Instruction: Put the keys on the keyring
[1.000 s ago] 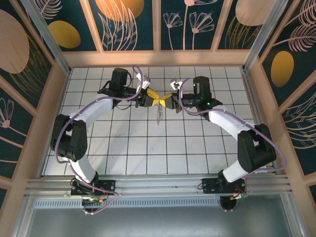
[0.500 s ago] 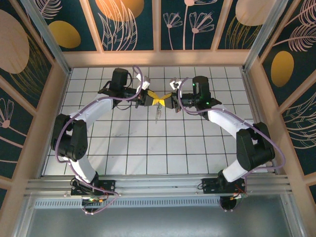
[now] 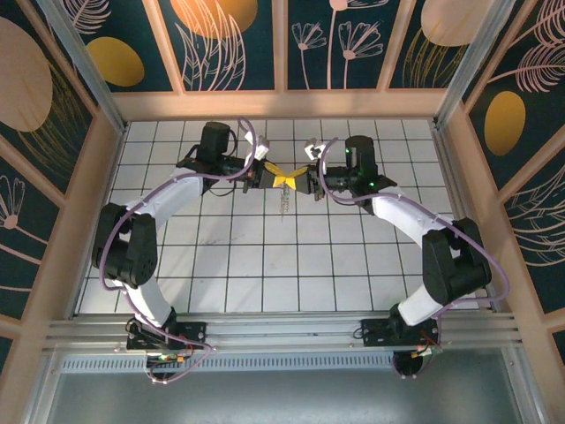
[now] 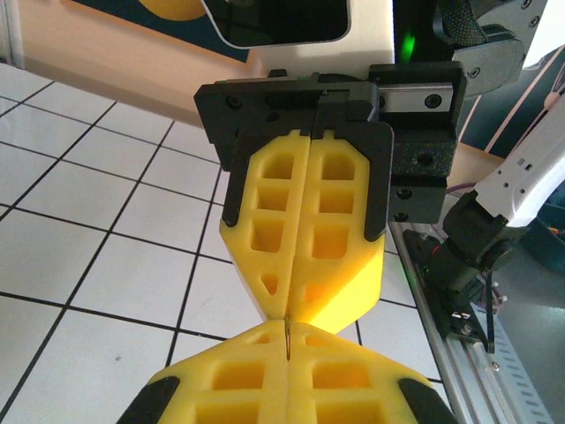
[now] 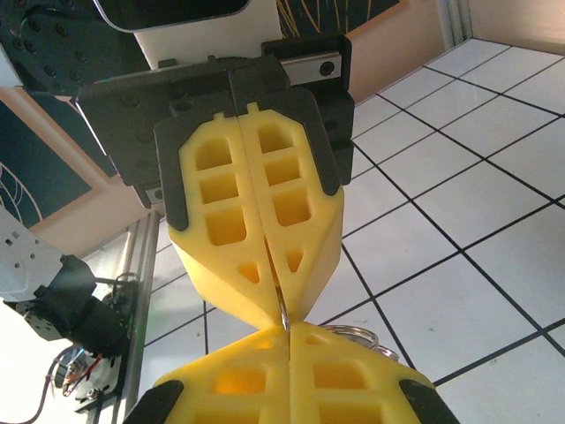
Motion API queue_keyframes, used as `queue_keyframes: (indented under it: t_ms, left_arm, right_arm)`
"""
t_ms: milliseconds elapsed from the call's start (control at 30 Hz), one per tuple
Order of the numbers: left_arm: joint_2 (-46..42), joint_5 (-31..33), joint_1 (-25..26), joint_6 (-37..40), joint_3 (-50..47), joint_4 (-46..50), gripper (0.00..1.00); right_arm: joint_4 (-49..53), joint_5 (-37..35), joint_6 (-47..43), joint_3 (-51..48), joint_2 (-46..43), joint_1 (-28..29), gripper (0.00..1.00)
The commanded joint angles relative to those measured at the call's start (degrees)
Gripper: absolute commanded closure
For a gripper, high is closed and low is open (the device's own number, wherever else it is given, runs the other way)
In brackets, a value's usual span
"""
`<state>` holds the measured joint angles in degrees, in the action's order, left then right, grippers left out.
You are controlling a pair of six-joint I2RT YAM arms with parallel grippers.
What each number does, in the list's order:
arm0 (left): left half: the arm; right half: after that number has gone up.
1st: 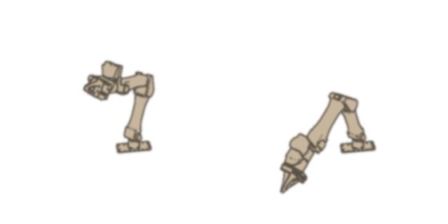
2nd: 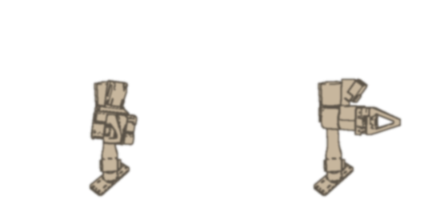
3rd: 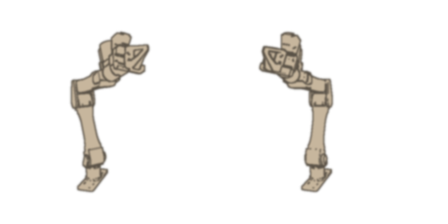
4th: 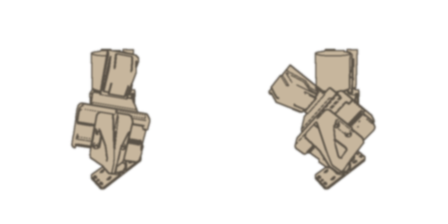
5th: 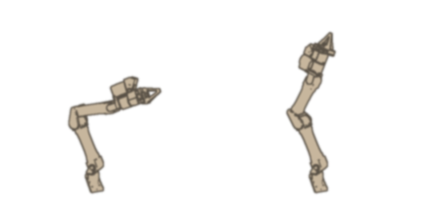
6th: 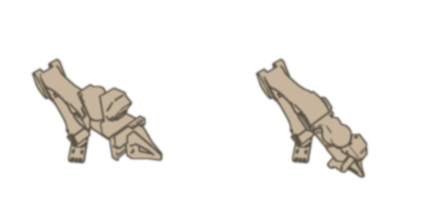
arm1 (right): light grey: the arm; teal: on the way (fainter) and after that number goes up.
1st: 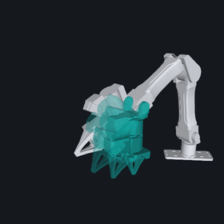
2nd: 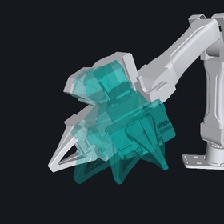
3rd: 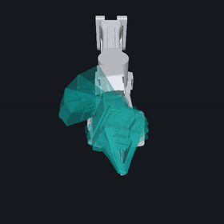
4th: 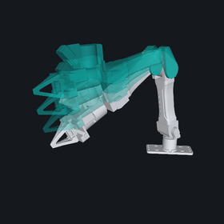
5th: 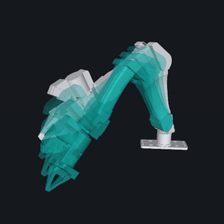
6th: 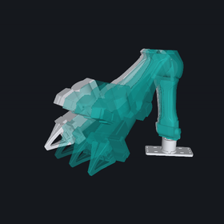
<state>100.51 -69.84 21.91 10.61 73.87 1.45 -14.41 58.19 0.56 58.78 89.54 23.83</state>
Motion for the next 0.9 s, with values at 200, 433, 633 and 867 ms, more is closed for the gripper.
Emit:
queue_keyframes:
  t_ms: [200, 433, 633, 867]
  left_arm:
    - [-5.22, 1.32, 1.39, -10.54, -2.93, -13.55, 0.88]
    - [-6.07, 2.38, 1.36, -12.93, -3.64, -17.0, 0.71]
    - [-5.94, 3.81, 0.47, -12.65, -3.9, -16.79, 0.67]
    - [-4.5, 2.89, -1.42, -12.29, -3.3, -15.93, 0.65]
  right_arm:
    - [-4.04, 0.69, 1.02, -0.41, -1.47, -0.98, 1.0]
    - [-4.39, 0.78, 1.22, -1.03, -1.91, -1.32, 1.0]
    - [-4.39, 1.35, 1.2, -1.27, -2.57, -1.53, 1.0]
    - [-3.6, 3.03, 0.59, -1.72, -3.91, -1.55, 1.0]
